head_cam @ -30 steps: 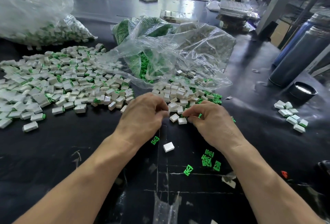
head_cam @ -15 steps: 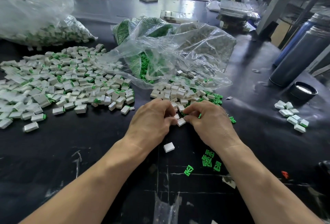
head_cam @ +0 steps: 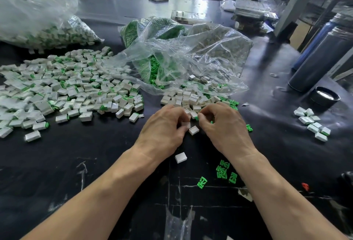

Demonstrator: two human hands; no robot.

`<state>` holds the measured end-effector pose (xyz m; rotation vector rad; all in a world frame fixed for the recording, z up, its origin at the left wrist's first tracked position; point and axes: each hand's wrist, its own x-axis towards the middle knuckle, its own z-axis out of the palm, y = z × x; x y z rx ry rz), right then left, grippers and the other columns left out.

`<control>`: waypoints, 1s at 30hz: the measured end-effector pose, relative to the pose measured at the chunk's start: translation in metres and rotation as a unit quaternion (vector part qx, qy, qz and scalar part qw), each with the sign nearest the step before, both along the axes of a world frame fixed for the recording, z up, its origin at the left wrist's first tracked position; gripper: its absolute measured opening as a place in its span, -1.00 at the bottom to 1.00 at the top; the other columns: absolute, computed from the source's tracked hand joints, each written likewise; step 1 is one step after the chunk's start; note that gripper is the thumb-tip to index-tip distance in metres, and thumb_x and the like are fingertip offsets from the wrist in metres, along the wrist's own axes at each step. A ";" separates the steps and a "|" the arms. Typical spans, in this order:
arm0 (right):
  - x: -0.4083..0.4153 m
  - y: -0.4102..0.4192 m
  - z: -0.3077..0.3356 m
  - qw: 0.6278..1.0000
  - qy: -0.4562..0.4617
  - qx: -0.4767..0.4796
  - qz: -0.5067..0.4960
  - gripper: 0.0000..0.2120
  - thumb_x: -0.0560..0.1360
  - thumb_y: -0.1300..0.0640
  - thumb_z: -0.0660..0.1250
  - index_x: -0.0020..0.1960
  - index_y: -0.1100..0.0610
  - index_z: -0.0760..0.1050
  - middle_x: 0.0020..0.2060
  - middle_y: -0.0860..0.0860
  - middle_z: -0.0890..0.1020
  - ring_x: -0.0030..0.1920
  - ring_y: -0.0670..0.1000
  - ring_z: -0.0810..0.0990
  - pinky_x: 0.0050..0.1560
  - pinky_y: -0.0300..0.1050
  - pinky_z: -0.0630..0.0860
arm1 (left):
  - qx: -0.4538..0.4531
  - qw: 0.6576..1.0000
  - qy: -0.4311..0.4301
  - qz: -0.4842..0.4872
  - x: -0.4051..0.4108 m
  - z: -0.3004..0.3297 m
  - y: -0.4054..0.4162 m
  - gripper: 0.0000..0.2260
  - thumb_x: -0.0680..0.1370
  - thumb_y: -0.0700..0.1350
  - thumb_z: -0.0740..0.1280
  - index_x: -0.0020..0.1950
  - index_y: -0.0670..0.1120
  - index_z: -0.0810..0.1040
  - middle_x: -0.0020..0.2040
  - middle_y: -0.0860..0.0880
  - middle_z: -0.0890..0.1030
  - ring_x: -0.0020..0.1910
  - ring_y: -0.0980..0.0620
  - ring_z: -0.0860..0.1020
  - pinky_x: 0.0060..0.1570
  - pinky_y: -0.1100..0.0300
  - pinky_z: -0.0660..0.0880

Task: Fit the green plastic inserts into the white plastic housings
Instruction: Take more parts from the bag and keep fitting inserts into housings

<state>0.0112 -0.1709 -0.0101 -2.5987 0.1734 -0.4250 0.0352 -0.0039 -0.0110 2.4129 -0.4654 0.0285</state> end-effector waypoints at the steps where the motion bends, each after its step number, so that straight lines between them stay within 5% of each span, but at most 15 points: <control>1: 0.000 -0.001 0.000 0.999 -0.015 0.032 -0.002 -0.90 0.59 -0.01 0.40 -0.01 -0.02 0.66 -0.11 -0.11 0.64 -0.09 -0.04 0.59 -0.05 -0.14 0.44 | -0.024 1.000 0.003 0.002 0.001 -0.001 0.001 -0.92 0.56 -0.06 0.45 0.02 0.09 0.61 0.03 0.14 0.56 0.01 0.15 0.56 0.12 0.17 0.52; 5: -0.004 -0.003 -0.002 0.971 -0.053 0.231 0.002 -0.91 0.59 0.06 0.42 -0.09 0.00 0.64 -0.28 -0.12 0.69 -0.31 -0.18 0.62 -0.25 -0.39 0.47 | -0.155 0.987 0.038 0.014 0.002 0.002 0.003 -0.89 0.55 -0.09 0.48 0.02 0.09 0.62 -0.13 0.16 0.63 -0.27 0.26 0.54 -0.17 0.29 0.53; 9: -0.008 0.004 0.002 0.917 -0.079 0.389 0.034 -0.88 0.61 0.19 0.41 -0.08 0.03 0.65 -0.37 -0.06 0.67 -0.51 -0.16 0.50 -0.47 -0.33 0.41 | -0.309 0.947 0.090 -0.014 0.001 0.007 0.004 -0.86 0.55 -0.09 0.50 0.09 0.06 0.64 -0.11 0.08 0.69 -0.14 0.14 0.64 -0.10 0.20 0.61; 16: -0.011 0.011 0.006 0.878 -0.100 0.463 0.065 -0.83 0.63 0.29 0.35 -0.05 0.11 0.66 -0.45 -0.02 0.59 -0.55 -0.10 0.45 -0.55 -0.27 0.38 | -0.388 0.910 0.139 -0.048 0.002 0.008 0.004 -0.89 0.58 -0.16 0.45 0.10 -0.06 0.64 -0.05 -0.02 0.73 -0.08 0.09 0.67 -0.04 0.18 0.62; 25: -0.013 0.012 0.010 0.874 -0.107 0.468 0.079 -0.85 0.63 0.28 0.36 -0.03 0.10 0.68 -0.36 0.01 0.65 -0.47 -0.10 0.50 -0.50 -0.26 0.43 | -0.330 0.939 0.093 -0.042 -0.001 0.010 0.006 -0.87 0.57 -0.22 0.46 0.07 -0.02 0.67 -0.24 0.01 0.57 -0.28 0.11 0.51 -0.23 0.24 0.50; 30: -0.014 0.013 0.009 0.881 -0.097 0.453 0.095 -0.87 0.64 0.27 0.35 0.00 0.14 0.68 -0.43 -0.02 0.59 -0.46 -0.06 0.49 -0.47 -0.19 0.45 | -0.331 0.938 0.087 -0.045 -0.002 0.009 0.004 -0.87 0.56 -0.21 0.47 0.05 -0.01 0.68 -0.19 0.06 0.66 -0.22 0.14 0.58 -0.14 0.26 0.54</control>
